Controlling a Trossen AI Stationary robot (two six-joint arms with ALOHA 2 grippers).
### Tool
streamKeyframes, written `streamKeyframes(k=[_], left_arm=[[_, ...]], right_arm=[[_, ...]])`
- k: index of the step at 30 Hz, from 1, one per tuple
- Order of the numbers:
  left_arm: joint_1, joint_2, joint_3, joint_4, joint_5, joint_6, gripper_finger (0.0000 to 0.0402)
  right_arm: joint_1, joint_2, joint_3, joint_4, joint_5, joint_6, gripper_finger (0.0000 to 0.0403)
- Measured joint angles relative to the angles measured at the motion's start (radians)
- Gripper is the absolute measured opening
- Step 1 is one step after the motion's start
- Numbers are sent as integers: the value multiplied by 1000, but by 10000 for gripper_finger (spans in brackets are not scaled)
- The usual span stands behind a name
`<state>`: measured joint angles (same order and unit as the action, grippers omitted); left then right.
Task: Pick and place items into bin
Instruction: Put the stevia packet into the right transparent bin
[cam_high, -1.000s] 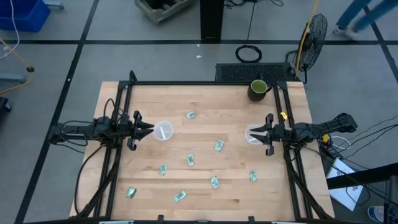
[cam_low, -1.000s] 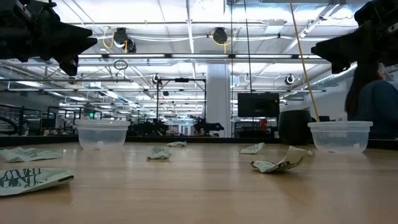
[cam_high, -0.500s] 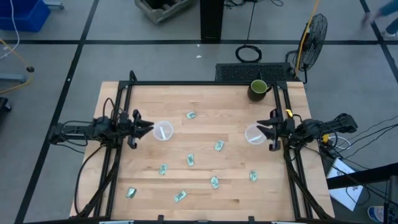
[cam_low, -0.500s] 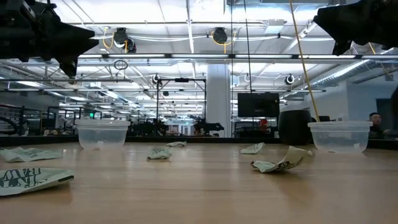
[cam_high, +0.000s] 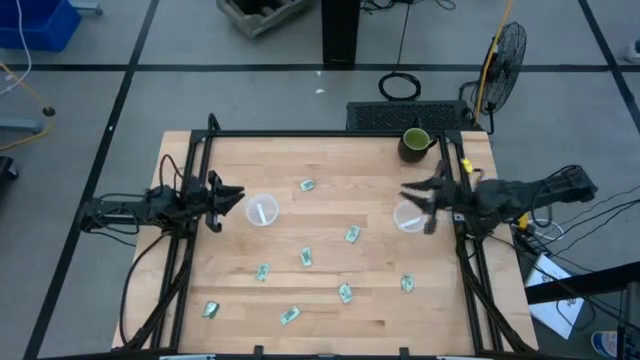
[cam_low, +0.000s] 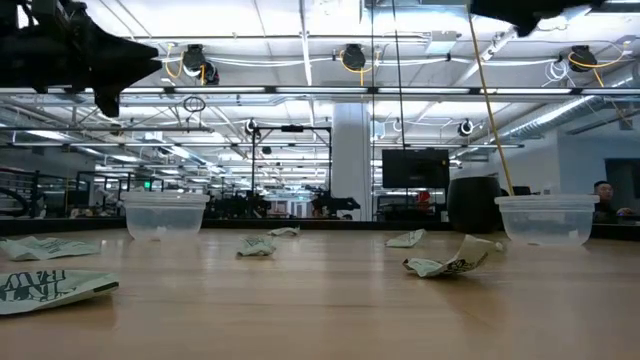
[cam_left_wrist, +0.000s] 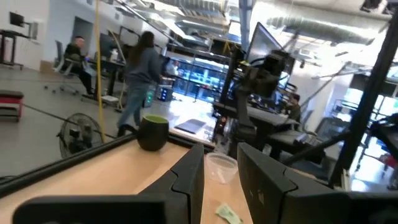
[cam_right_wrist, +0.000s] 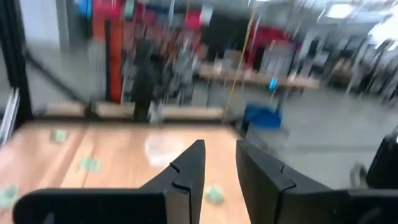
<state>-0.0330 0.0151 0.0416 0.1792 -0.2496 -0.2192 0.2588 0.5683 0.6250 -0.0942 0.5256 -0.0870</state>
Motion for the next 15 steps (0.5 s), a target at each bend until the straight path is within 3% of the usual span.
streamKeyframes(k=[3, 5, 10, 15], left_arm=[[0, 28, 39, -7, -6, 9, 102], [0, 63, 90, -24, -5, 36, 102], [0, 193, 263, -133, -40, 116, 102], [0, 336, 406, -198, -101, 221, 102]], right_arm=[[-18, 230, 93, -171, -18, 117, 86], [-30, 374, 109, -195, -100, 149, 86], [-78, 624, 118, -69, -236, 201, 86], [-140, 783, 115, -24, -242, 326, 86]])
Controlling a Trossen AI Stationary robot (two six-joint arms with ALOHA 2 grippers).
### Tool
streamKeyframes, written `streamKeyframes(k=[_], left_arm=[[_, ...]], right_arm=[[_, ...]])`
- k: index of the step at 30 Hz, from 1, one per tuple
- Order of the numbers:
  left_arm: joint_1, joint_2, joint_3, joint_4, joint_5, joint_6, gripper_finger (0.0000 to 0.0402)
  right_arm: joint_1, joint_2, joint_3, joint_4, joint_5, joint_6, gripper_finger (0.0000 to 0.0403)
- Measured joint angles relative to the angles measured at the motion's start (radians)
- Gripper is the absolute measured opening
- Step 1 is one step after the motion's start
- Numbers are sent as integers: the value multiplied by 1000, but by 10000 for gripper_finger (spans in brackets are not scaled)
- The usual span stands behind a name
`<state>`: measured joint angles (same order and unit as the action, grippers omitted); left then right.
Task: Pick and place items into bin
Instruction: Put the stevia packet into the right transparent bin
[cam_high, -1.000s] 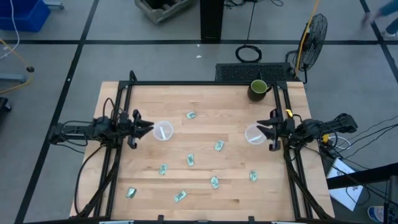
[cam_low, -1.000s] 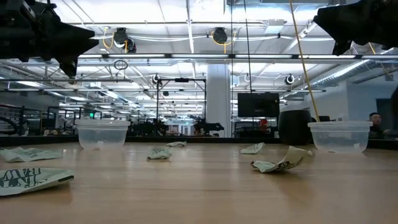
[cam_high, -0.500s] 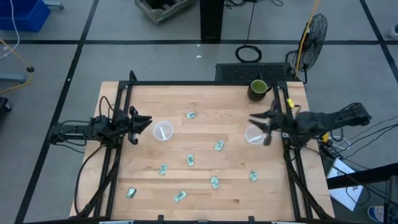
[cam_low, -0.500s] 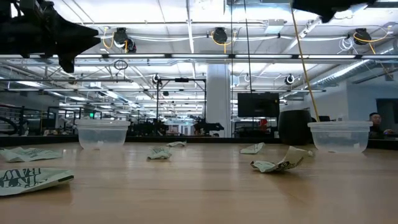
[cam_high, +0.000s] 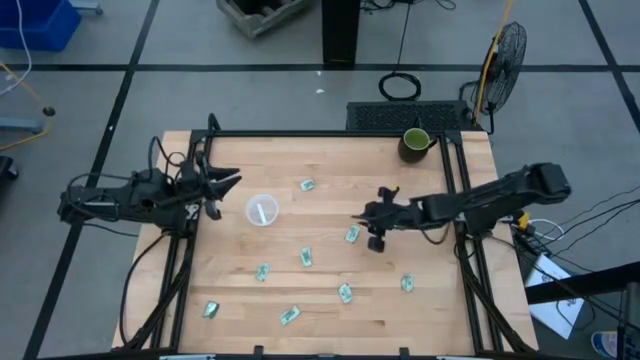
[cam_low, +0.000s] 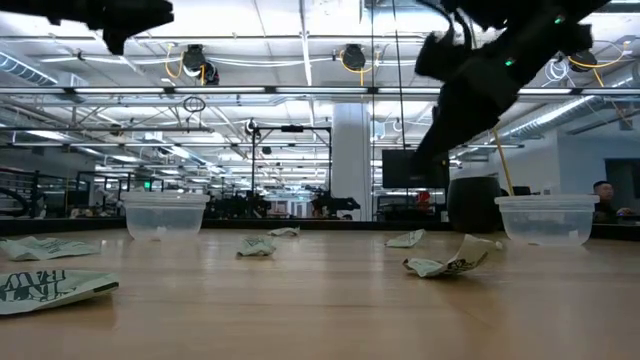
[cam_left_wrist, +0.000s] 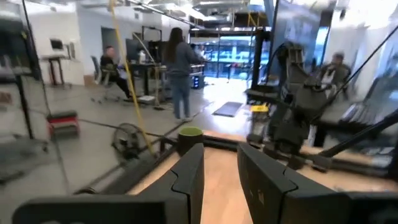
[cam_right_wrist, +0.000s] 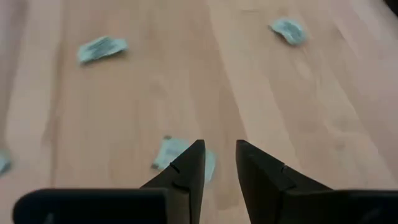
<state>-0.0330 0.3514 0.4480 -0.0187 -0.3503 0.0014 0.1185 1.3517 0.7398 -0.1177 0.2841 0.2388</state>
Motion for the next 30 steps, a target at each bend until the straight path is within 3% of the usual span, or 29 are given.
streamKeyframes(k=[3, 9, 18, 21, 30], left_arm=[[0, 67, 37, -6, 1, 69, 102], [0, 162, 45, -11, -17, 109, 102], [0, 228, 45, -3, -18, 101, 102], [0, 227, 45, 2, -18, 100, 102], [0, 226, 45, 28, -18, 98, 102]], right_arm=[[-28, 79, 1, 23, -39, 64, 86], [-51, 174, 2, 122, -187, 37, 102], [-52, 186, -16, 151, -163, 32, 169], [-56, 186, -37, 157, -96, 49, 173], [-73, 186, -113, 248, -131, 91, 170]])
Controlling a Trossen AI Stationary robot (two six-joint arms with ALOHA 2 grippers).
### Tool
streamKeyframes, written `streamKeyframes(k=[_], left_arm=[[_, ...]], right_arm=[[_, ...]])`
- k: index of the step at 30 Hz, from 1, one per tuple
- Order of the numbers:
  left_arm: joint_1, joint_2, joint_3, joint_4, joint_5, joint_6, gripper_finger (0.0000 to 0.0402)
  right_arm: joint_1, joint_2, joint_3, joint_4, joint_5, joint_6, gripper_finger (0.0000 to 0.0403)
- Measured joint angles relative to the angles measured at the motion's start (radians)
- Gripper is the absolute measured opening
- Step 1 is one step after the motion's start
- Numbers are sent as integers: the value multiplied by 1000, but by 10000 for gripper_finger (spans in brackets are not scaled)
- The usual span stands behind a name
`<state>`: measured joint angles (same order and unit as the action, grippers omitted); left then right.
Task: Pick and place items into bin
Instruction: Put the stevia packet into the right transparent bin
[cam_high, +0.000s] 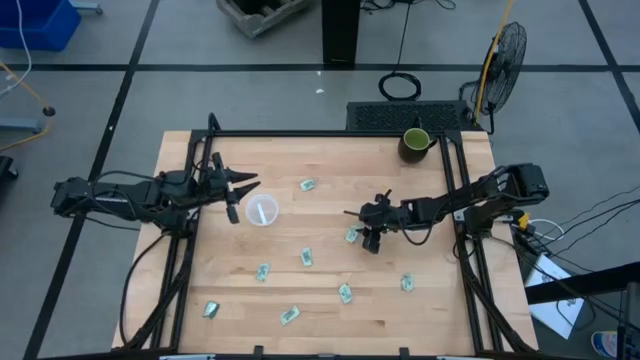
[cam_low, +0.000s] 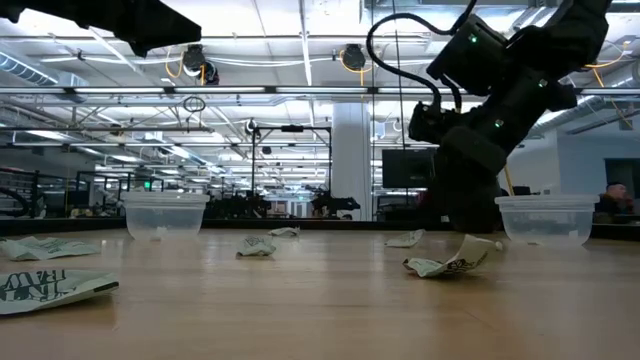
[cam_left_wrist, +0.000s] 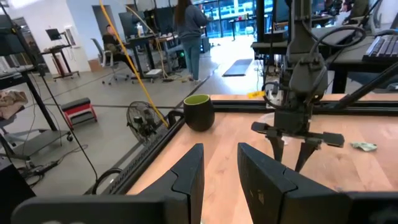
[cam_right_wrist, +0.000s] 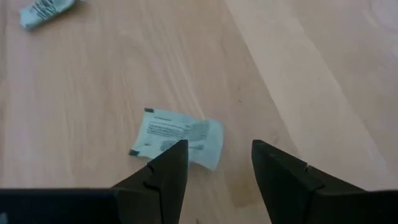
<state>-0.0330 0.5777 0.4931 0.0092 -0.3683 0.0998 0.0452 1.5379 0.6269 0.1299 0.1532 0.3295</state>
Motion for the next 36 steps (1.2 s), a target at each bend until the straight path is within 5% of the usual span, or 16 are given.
streamKeyframes(k=[8, 16, 28, 36], left_arm=[[1, 35, 42, -14, 26, -24, 102], [28, 171, 148, -38, -25, -32, 102], [88, 197, 173, -68, -26, -30, 102], [92, 196, 173, -76, -26, -31, 102]], right_arm=[[0, 3, -25, 37, -24, 9, 169], [1, 138, -36, 217, -44, -34, 162], [-1, 147, -35, 214, 7, -101, 10], [3, 49, -39, 221, 21, -154, 4]])
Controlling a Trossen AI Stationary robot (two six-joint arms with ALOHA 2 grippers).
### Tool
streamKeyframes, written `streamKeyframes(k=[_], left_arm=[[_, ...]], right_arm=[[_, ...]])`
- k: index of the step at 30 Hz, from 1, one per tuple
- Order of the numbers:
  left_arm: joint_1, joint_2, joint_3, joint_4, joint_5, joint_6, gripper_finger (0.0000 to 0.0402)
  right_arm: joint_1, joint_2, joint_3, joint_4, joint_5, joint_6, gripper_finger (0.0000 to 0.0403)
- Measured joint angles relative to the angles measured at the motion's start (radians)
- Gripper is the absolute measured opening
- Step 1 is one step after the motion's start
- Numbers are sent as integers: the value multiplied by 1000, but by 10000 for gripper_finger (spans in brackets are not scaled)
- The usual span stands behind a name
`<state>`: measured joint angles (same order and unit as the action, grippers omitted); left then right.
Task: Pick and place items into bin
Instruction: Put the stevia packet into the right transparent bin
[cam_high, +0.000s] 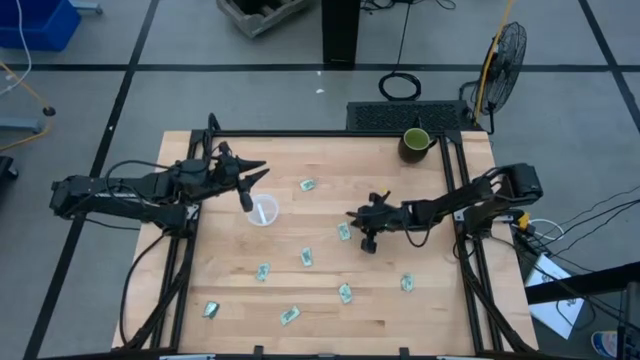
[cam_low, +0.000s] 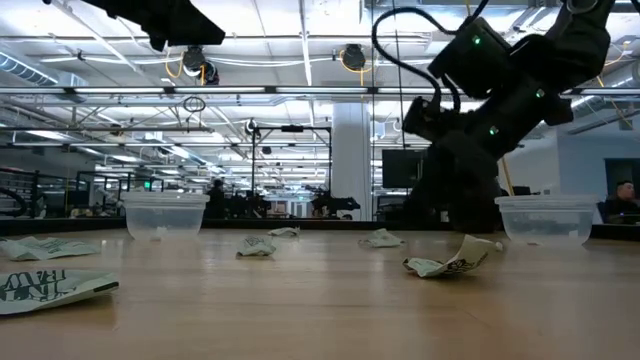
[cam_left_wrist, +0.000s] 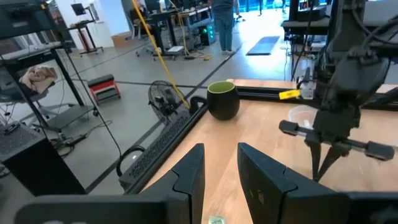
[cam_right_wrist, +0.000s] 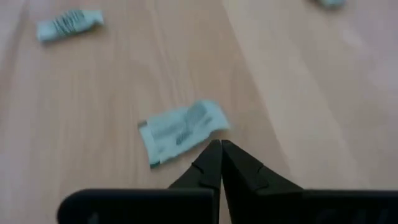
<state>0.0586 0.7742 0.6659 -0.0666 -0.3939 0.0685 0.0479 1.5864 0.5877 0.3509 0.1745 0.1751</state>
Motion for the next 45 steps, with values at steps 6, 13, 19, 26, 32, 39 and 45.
streamKeyframes(k=[6, 13, 19, 26, 32, 39, 45], left_arm=[[0, 0, 0, -6, 0, 1, 102], [0, 0, 0, -6, 2, -2, 102], [0, 0, 0, -14, 3, -23, 102], [0, 0, 0, -14, 3, -24, 102], [0, 0, 0, -18, 3, -25, 102], [0, 0, 0, -25, 3, -25, 102], [0, 0, 0, -50, 3, -37, 102]], right_arm=[[-3, -4, 0, 88, -16, -58, 46], [-37, 141, 7, 286, -72, -93, 155], [-59, 230, 13, 300, -73, -89, 193], [-60, 239, 14, 260, -79, -113, 113], [-50, 216, 12, 263, -73, -90, 9], [9, -48, 10, 29, 97, -90, 3], [122, -374, 11, -330, 449, -1, 1]])
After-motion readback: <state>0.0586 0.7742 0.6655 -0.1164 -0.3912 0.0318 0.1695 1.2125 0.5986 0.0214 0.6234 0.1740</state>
